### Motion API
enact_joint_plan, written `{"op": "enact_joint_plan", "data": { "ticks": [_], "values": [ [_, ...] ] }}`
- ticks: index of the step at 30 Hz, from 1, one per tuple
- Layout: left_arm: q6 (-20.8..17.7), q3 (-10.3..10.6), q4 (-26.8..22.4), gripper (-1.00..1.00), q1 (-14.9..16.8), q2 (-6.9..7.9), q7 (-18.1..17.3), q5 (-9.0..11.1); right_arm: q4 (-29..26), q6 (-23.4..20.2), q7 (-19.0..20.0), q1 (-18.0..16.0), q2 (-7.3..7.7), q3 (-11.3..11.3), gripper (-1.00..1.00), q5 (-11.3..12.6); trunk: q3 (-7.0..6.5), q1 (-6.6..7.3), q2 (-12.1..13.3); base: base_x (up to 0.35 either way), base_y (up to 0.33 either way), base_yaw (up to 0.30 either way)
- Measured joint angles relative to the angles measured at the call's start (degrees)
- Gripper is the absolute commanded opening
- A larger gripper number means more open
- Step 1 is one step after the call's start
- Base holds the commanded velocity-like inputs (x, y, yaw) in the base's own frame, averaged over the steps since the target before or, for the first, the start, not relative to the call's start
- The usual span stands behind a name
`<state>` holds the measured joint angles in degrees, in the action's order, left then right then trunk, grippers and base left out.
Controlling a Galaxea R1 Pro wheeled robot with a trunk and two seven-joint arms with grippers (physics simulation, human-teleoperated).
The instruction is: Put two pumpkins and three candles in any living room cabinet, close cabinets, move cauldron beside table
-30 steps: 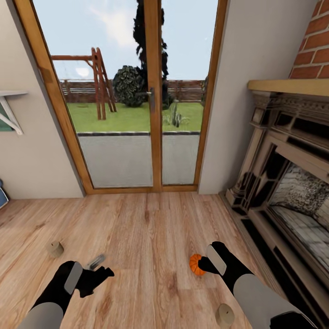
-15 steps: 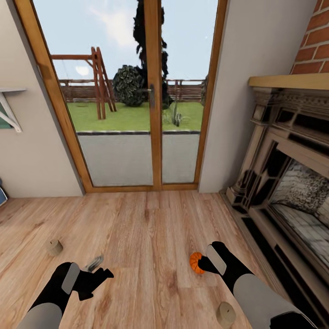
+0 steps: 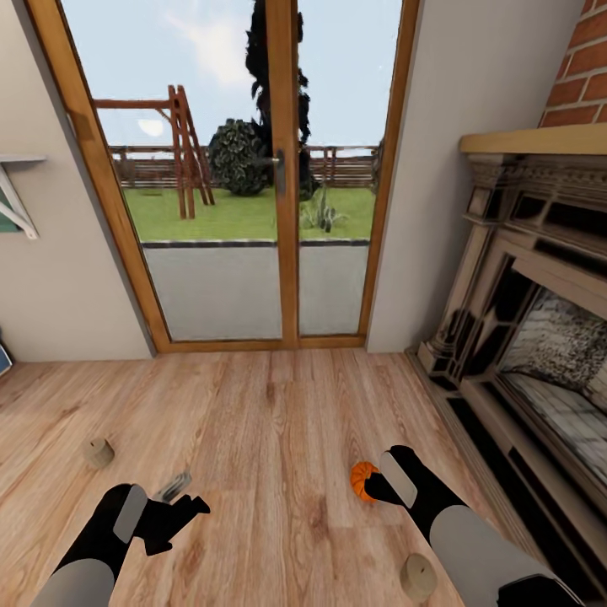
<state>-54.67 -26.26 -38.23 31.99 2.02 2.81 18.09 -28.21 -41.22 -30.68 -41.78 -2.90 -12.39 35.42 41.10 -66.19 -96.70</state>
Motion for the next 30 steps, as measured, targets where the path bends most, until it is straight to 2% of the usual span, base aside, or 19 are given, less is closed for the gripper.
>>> {"op": "enact_joint_plan", "data": {
  "ticks": [21, 26, 30],
  "values": [
    [-0.1, 0.0, 0.0, 1.00, 0.0, -0.10, 0.0, 0.1, 0.1, -0.1, -0.1, 0.0, 0.25, -0.1, 1.00, 0.0, 3.77, -4.61, -8.4, 0.000, 0.000, 0.000],
    [-0.7, 0.1, 0.0, 1.00, 0.0, -0.11, -0.1, 1.7, 0.2, 0.0, -0.1, 0.0, 0.30, -0.1, 1.00, 0.0, 4.67, -5.71, -10.4, 0.000, 0.000, 0.000],
    [-1.6, 0.2, 0.0, 1.00, 0.0, -0.19, -1.9, 2.3, 0.2, 0.1, -0.1, 0.0, 0.28, -0.1, 1.00, 0.0, 5.39, -6.59, -12.0, 0.000, 0.000, 0.000]
  ]
}}
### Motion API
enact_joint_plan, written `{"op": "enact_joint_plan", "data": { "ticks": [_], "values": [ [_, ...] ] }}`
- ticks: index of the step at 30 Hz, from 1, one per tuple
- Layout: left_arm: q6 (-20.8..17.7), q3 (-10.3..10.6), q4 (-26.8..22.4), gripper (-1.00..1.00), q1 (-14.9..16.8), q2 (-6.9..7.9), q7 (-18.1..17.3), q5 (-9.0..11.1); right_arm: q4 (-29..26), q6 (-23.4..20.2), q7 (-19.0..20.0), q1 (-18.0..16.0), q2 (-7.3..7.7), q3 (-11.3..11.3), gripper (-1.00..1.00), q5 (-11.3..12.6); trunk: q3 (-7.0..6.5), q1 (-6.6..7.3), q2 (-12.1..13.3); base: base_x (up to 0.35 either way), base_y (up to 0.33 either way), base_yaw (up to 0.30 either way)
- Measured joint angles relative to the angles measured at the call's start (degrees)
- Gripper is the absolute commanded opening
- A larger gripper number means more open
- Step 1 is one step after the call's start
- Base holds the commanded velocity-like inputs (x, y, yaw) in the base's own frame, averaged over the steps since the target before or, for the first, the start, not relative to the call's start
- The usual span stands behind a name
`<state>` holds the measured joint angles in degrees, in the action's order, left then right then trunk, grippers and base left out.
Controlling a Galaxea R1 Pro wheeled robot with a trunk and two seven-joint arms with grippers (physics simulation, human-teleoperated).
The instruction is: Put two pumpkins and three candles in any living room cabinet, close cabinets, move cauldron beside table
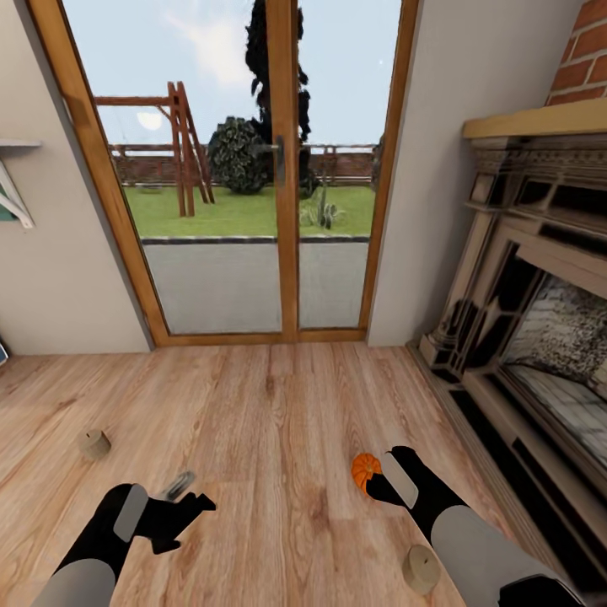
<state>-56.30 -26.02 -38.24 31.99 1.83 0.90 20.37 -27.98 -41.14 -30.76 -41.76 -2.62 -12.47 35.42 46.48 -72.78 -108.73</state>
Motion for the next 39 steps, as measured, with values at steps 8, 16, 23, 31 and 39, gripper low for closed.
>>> {"op": "enact_joint_plan", "data": {
  "ticks": [8, 16, 23, 31, 39],
  "values": [
    [-0.5, 0.0, 0.0, 1.00, 0.0, 0.17, -2.2, 0.1, -0.1, -0.1, 0.0, 0.0, -0.04, 0.0, 1.00, -0.1, 1.44, -1.76, -3.2, 0.000, 0.000, 0.000],
    [-0.5, -0.1, 0.0, 1.00, 0.0, 0.13, -2.3, 0.1, -0.1, -0.1, 0.0, 0.0, -0.03, 0.0, 1.00, -0.1, 2.87, -3.51, -6.4, 0.000, 0.000, 0.000],
    [-0.6, 0.1, 0.0, 1.00, 0.0, 0.02, -2.3, 0.1, -0.1, 0.0, 0.0, 0.0, -0.02, 0.0, 1.00, -0.1, 4.13, -5.05, -9.2, 0.000, 0.000, 0.000],
    [-0.6, 0.2, 0.0, 1.00, 0.0, -0.13, -2.3, 0.1, -0.1, 0.0, 0.1, 0.0, 0.05, 0.0, 1.00, -0.1, 5.57, -6.81, -12.4, 0.000, 0.000, 0.000],
    [-1.1, -0.1, 0.0, 1.00, 0.0, 0.00, -2.9, 0.2, 0.4, 0.5, -0.1, 0.0, 1.04, 0.0, 1.00, -0.1, 7.00, -8.57, -15.6, 0.000, 0.000, 0.000]
  ]
}}
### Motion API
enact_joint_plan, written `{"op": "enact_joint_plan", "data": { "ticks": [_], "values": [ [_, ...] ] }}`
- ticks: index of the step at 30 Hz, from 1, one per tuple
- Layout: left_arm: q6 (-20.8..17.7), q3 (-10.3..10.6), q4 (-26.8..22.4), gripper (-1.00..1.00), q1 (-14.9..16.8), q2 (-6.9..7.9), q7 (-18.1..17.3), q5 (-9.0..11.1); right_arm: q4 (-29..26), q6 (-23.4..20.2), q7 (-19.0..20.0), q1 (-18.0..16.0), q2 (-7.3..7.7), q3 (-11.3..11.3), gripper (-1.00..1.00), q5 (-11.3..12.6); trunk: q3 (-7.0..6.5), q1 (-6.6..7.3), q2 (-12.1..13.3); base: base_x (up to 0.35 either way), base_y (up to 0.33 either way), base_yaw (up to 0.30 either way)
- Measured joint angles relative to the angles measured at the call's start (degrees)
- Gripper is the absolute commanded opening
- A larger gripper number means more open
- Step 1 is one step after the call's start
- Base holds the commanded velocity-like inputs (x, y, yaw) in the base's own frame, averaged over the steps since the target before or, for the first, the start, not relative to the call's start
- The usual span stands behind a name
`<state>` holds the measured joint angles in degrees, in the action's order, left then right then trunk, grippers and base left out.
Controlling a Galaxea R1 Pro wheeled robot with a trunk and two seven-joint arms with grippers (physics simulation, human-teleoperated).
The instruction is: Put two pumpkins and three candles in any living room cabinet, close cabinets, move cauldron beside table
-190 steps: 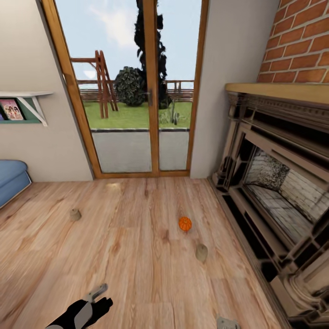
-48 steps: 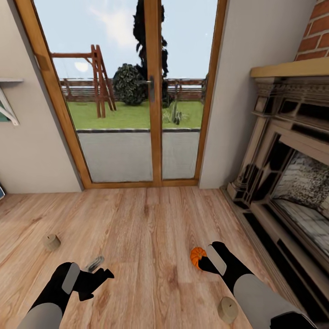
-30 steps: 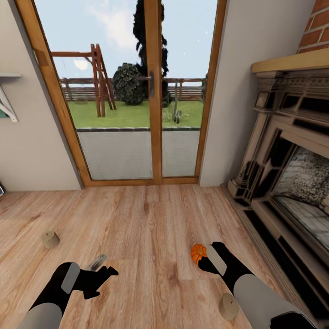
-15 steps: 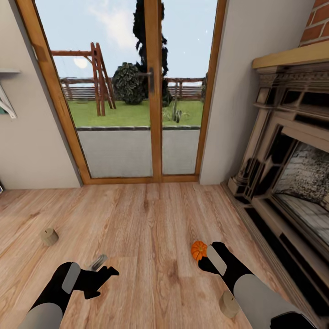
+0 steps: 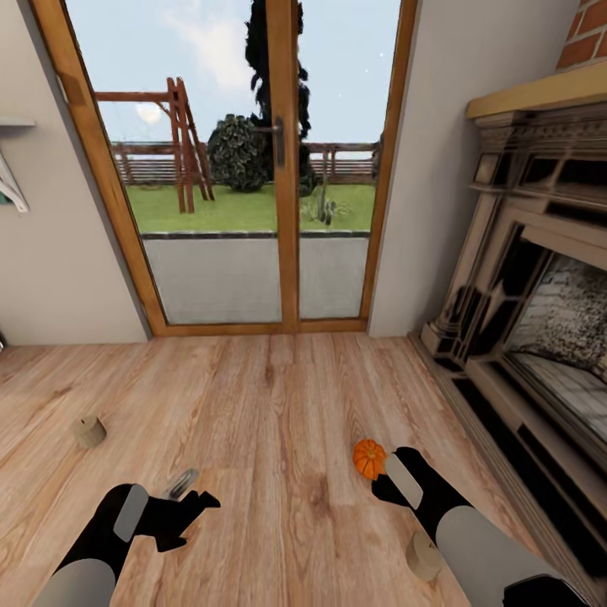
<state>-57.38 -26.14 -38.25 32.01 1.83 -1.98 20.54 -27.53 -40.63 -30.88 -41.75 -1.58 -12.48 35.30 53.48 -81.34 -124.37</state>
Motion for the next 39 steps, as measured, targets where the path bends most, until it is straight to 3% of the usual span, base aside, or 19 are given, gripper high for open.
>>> {"op": "enact_joint_plan", "data": {
  "ticks": [2, 6, 9, 12, 20, 21, 24, 27, 39],
  "values": [
    [-0.8, 0.1, 0.0, 1.00, 0.0, 0.07, -2.3, 0.0, 0.1, 0.4, -0.1, 0.0, 0.99, 0.0, 1.00, 0.0, 0.36, -0.44, -0.8, 0.000, 0.000, 0.000],
    [-2.0, 0.2, 0.0, 1.00, -0.3, 0.28, -12.8, 0.0, 1.0, 1.7, -1.4, 0.0, 3.02, 0.1, 1.00, 0.1, 1.08, -1.32, -2.4, 0.000, 0.000, 0.000],
    [-2.3, 0.4, 0.0, 1.00, -0.5, 0.72, -21.1, -0.2, 1.9, 3.3, -3.6, 0.0, 3.73, 0.1, 1.00, 0.2, 1.62, -1.98, -3.6, 0.000, 0.000, 0.000],
    [-2.4, 0.6, 0.0, 1.00, -0.6, 1.30, -25.6, -0.2, 2.2, 4.2, -4.7, 0.0, 4.13, 0.1, 1.00, 0.4, 2.15, -2.64, -4.8, 0.000, 0.000, 0.000],
    [-2.5, 0.8, 0.0, 1.00, -0.6, 1.71, -30.1, -0.2, 2.3, 4.4, -4.8, 0.0, 5.73, 0.7, 1.00, 0.8, 3.59, -4.39, -8.0, 0.000, 0.000, 0.000],
    [-2.4, 0.8, 0.0, 1.00, -0.6, 1.70, -30.5, -0.2, 2.3, 4.4, -4.6, 0.0, 6.55, 3.1, 1.00, 0.7, 3.77, -4.61, -8.4, 0.000, 0.000, 0.000],
    [-2.4, 0.8, 0.0, 1.00, -0.6, 1.69, -30.7, -0.2, 2.3, 4.2, -4.3, 0.0, 7.18, 8.6, 1.00, 0.7, 4.31, -5.27, -9.6, 0.000, 0.000, 0.000],
    [-2.4, 0.8, 0.0, 1.00, -0.6, 1.68, -30.7, -0.2, 2.3, 4.2, -4.2, 0.0, 7.33, 11.2, 1.00, 0.3, 4.85, -5.93, -10.8, 0.000, 0.000, 0.000],
    [-2.4, 0.8, 0.0, 1.00, -0.6, 1.68, -30.7, -0.2, 2.2, 4.2, -4.1, 0.0, 7.29, 12.0, 1.00, 0.0, 7.00, -8.57, -15.6, 0.000, 0.000, 0.000]
  ]
}}
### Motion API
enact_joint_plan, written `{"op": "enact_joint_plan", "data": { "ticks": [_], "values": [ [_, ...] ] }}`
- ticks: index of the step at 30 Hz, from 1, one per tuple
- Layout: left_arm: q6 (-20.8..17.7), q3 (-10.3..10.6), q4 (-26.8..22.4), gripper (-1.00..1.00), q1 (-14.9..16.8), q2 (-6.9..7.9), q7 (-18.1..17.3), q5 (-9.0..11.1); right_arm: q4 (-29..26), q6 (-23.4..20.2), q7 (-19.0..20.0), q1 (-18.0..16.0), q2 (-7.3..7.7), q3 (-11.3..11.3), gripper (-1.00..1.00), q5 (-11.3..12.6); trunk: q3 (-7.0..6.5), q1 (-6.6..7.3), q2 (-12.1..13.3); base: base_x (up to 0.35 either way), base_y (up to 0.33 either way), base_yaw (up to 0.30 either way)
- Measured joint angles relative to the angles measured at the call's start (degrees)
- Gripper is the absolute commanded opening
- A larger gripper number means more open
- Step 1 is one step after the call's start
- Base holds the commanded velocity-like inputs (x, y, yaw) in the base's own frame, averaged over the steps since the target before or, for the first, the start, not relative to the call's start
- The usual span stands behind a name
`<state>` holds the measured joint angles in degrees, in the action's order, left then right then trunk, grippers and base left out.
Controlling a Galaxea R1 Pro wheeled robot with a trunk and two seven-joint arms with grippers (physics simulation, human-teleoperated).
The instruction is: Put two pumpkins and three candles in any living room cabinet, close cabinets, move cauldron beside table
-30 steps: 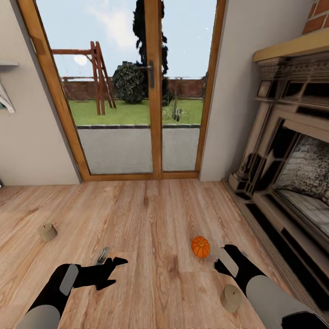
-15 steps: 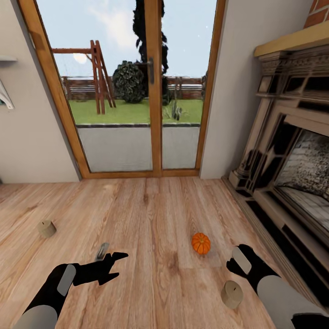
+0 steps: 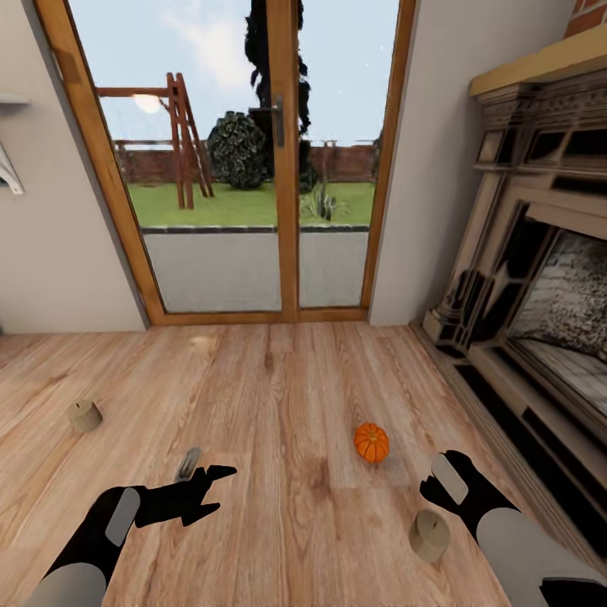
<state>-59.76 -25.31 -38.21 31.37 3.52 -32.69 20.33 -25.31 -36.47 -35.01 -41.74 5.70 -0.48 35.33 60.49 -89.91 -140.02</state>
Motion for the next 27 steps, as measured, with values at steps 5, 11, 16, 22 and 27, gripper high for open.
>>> {"op": "enact_joint_plan", "data": {
  "ticks": [5, 11, 16, 22, 27],
  "values": [
    [0.0, 0.0, 0.0, 1.00, 0.0, -0.03, 0.0, -0.1, -0.1, 0.0, 0.0, 0.0, 0.00, 0.0, 1.00, 0.1, 0.90, -1.10, -2.0, 0.000, 0.000, 0.000],
    [0.0, 0.0, 0.1, 1.00, 0.0, -0.06, 0.0, -0.1, -0.1, 0.0, 0.0, 0.0, 0.01, 0.2, 1.00, 0.2, 2.10, -1.84, -3.3, 0.000, 0.000, 0.000],
    [0.0, 0.0, 0.1, 1.00, 0.0, -0.02, 0.0, -0.1, -0.2, 0.0, 0.1, 0.0, 0.01, 0.3, 1.00, 0.6, 3.21, -1.97, -3.3, 0.000, 0.000, 0.000],
    [0.0, 0.0, 0.1, 1.00, 0.0, -0.10, 0.0, -0.1, -0.5, 0.0, 0.1, 0.0, 0.02, 0.4, 1.00, 0.7, 4.54, -2.13, -3.4, 0.000, 0.000, 0.000],
    [0.0, 0.0, 0.1, 1.00, 0.0, -0.14, 0.1, -0.1, -0.5, -0.1, 0.1, 0.0, 0.01, 0.4, 1.00, 0.8, 5.64, -2.26, -3.5, 0.000, 0.000, 0.000]
  ]
}}
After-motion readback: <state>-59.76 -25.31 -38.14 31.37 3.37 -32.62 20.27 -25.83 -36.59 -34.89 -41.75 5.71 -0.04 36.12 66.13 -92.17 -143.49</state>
